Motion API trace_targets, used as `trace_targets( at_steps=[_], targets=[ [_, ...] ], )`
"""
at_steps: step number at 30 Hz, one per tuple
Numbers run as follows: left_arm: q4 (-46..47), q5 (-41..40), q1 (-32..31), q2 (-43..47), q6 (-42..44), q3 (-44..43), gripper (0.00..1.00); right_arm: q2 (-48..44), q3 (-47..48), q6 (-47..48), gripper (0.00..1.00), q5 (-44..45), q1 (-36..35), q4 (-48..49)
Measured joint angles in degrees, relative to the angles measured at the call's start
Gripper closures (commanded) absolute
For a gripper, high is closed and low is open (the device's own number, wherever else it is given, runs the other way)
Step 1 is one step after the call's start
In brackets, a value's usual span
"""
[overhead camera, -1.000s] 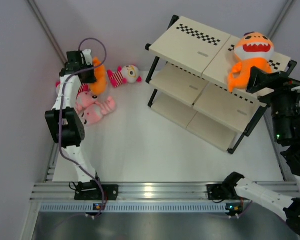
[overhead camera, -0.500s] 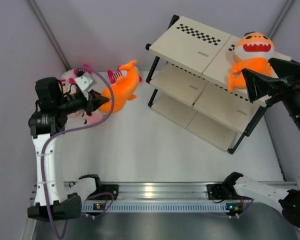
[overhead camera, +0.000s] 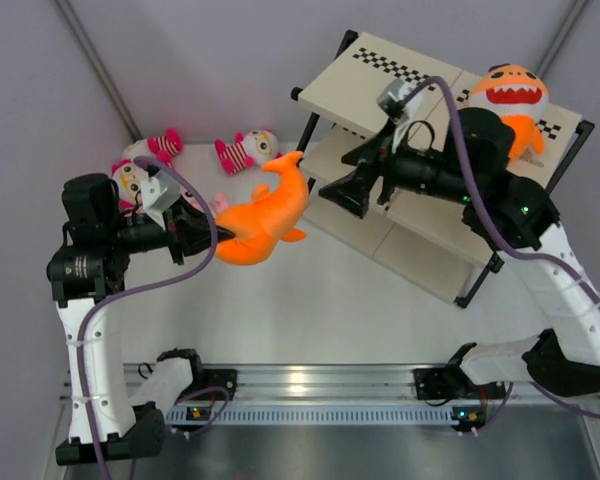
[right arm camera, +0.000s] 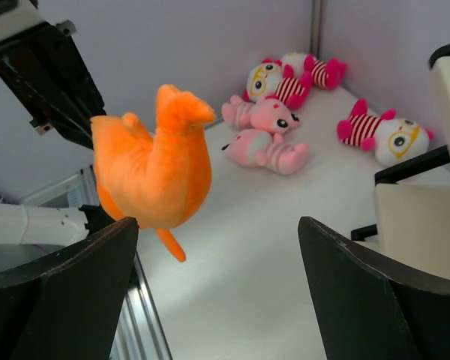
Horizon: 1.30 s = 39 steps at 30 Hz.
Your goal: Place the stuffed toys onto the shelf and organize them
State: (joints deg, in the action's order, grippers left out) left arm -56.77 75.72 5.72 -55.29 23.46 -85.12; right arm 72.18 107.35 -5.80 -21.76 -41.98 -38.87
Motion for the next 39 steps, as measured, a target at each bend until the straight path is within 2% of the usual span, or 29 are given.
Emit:
trace_targets(
  at_steps=[7, 10, 13, 17, 18, 19, 20, 21, 22, 23, 24, 25, 26, 29, 32, 36, 39],
  targets=[
    [-0.3, 1.7, -0.1, 0.5, -0.8, -0.5, 1.00, 5.2, -0.5, -2.0, 0.09, -0.5, -5.8, 3.0],
    [-0.3, 1.6, -0.1, 0.4, -0.8, -0.7, 1.00, 5.3, -0.5, -2.0, 0.11, -1.4, -6.6, 4.2],
    [-0.3, 1.7, -0.1, 0.3, -0.8, -0.8, 1.00, 5.6, -0.5, -2.1, 0.18, -2.1, -7.5, 5.0],
    [-0.4, 2.2, -0.1, 0.3, -0.9, -2.2, 1.00, 7.1, -0.9, -2.5, 0.21, -2.1, -8.8, 6.2],
    [-0.4, 2.4, -0.1, 0.2, -0.9, -2.7, 1.00, 7.5, -1.1, -2.8, 0.26, -2.1, -8.9, 6.5],
    [-0.4, 2.8, -0.2, 0.1, -0.9, -3.3, 1.00, 8.0, -1.5, -3.0, 0.37, -2.1, -8.9, 6.8],
    [-0.4, 2.9, -0.1, 0.0, -0.9, -3.7, 1.00, 8.4, -1.7, -3.3, 0.76, -2.2, -9.0, 7.0],
    [-0.4, 2.9, -0.1, 0.0, -0.9, -3.9, 1.00, 8.8, -2.0, -3.3, 0.95, -2.3, -9.0, 7.5],
    [-0.4, 2.8, -0.1, 0.0, -0.9, -3.9, 0.97, 9.1, -2.0, -3.9, 1.00, -2.5, -9.0, 7.8],
    [-0.4, 2.5, -0.1, 0.0, -0.9, -3.9, 0.76, 9.2, -2.0, -4.3, 1.00, -2.6, -9.3, 8.0],
    [-0.4, 2.3, -0.1, -0.1, -0.8, -3.9, 0.50, 9.2, -2.0, -4.5, 1.00, -2.5, -9.5, 8.1],
    [-0.3, 1.4, -0.1, -0.3, -0.7, -3.9, 0.10, 9.0, -2.0, -4.5, 1.00, -2.2, -9.6, 8.4],
    [-0.3, 0.2, -0.1, -0.4, -0.6, -3.9, 0.01, 8.8, -2.0, -4.5, 1.00, -1.6, -9.6, 8.6],
    [-0.4, -6.6, -0.2, -0.7, -1.0, -3.5, 0.01, 7.8, -1.9, -3.5, 1.00, 3.3, -9.8, 8.6],
    [-0.5, -16.9, -0.2, -1.9, -1.9, -3.6, 0.01, 7.3, 0.8, -0.2, 1.00, 12.2, -10.1, 7.0],
    [-0.2, -31.9, -0.2, -5.3, -4.8, -5.0, 0.01, 6.4, 5.6, 8.8, 1.00, 23.2, -10.0, 7.9],
    [-0.4, -37.8, -0.2, -7.2, -5.8, -5.0, 0.01, 4.2, 5.8, 17.4, 1.00, 30.1, -10.1, 12.7]
  ],
)
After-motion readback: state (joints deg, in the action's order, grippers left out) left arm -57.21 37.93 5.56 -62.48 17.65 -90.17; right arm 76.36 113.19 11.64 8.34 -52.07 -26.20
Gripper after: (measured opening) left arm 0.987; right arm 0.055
